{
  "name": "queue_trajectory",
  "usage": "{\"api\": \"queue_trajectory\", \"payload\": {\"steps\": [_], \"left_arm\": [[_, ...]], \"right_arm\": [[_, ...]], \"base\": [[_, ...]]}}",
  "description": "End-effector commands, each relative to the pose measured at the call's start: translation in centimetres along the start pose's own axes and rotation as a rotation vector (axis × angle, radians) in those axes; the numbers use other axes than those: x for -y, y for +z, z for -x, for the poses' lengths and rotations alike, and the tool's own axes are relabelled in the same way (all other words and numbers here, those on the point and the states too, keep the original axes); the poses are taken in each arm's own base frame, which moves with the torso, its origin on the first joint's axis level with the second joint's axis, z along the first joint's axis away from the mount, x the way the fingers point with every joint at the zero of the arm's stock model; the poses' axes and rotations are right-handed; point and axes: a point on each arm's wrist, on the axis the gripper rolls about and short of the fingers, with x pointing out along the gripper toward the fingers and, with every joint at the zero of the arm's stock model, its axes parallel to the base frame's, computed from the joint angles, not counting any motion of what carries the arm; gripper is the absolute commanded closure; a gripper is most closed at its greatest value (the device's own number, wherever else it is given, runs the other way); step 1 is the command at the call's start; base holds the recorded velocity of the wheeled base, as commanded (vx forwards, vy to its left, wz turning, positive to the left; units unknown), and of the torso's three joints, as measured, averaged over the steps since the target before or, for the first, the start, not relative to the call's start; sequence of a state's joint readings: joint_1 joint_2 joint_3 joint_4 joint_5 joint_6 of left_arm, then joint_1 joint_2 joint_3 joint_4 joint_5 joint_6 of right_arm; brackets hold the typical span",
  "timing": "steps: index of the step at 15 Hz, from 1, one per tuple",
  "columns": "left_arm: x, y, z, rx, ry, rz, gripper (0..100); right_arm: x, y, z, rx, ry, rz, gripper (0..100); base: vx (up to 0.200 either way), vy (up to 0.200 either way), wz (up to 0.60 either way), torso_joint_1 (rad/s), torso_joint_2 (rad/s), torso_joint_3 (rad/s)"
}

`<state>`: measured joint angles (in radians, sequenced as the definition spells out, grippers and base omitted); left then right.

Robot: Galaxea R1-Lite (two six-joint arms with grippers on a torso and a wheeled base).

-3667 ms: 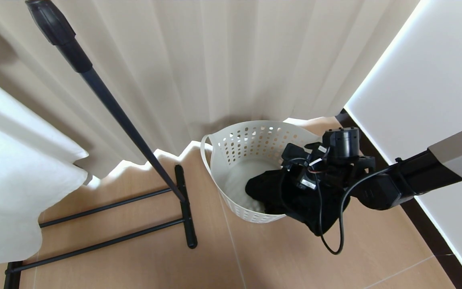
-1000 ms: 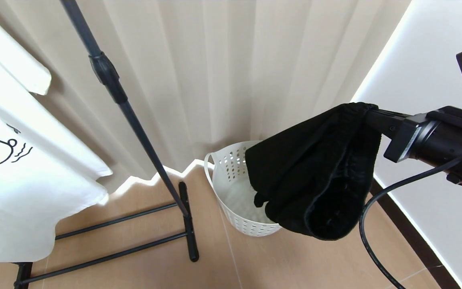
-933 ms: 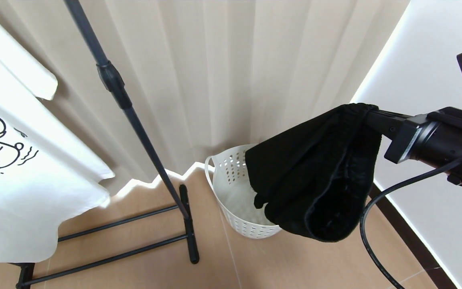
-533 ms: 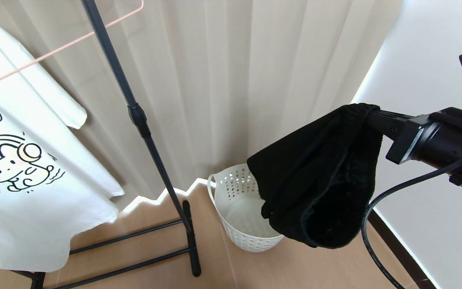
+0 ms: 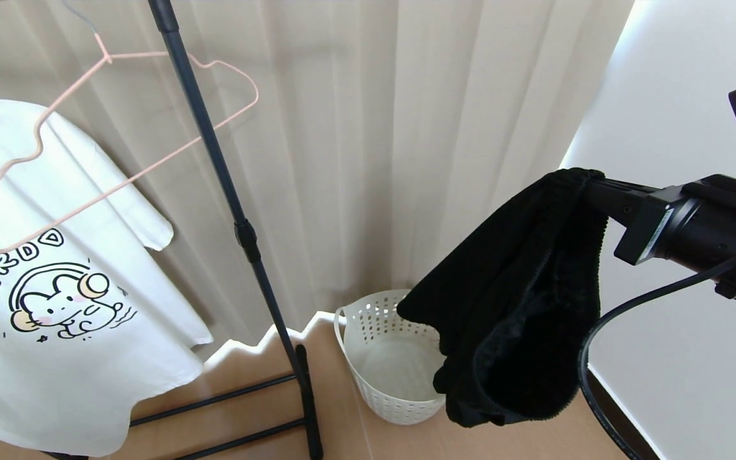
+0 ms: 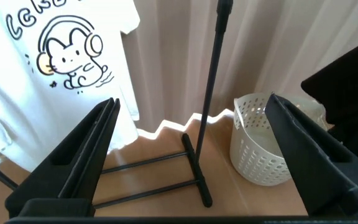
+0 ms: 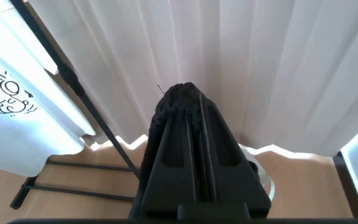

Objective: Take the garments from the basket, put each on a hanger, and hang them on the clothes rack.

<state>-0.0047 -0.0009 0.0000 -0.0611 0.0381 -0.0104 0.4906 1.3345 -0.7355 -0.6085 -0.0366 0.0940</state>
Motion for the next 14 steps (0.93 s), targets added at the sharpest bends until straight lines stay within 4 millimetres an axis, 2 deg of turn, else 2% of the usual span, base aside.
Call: {"api": "queue_trajectory", "payload": {"steps": [1,4,14], "left_arm": [[0.00,0.00,-0.01,-0.001,0.000,0.000,0],[0.00,0.00,-0.01,-0.001,0.002,0.002,0],[0.00,0.00,-0.01,-0.001,0.002,0.003,0]], "right_arm": [[0.00,-0.12,-0.07,-0.003,0.000,0.001,100],[0.02,-0.30,0.00,-0.010,0.001,0.001,100],[0.07,-0.47,-0.02,-0.016,-0.003,0.018,100]], "base": [[0.000,0.000,0.00,0.183,-0.51,-0.154],[0.000,0.000,0.00,0.124,-0.34,-0.123],[0.000,0.000,0.00,0.015,-0.02,0.071]]}}
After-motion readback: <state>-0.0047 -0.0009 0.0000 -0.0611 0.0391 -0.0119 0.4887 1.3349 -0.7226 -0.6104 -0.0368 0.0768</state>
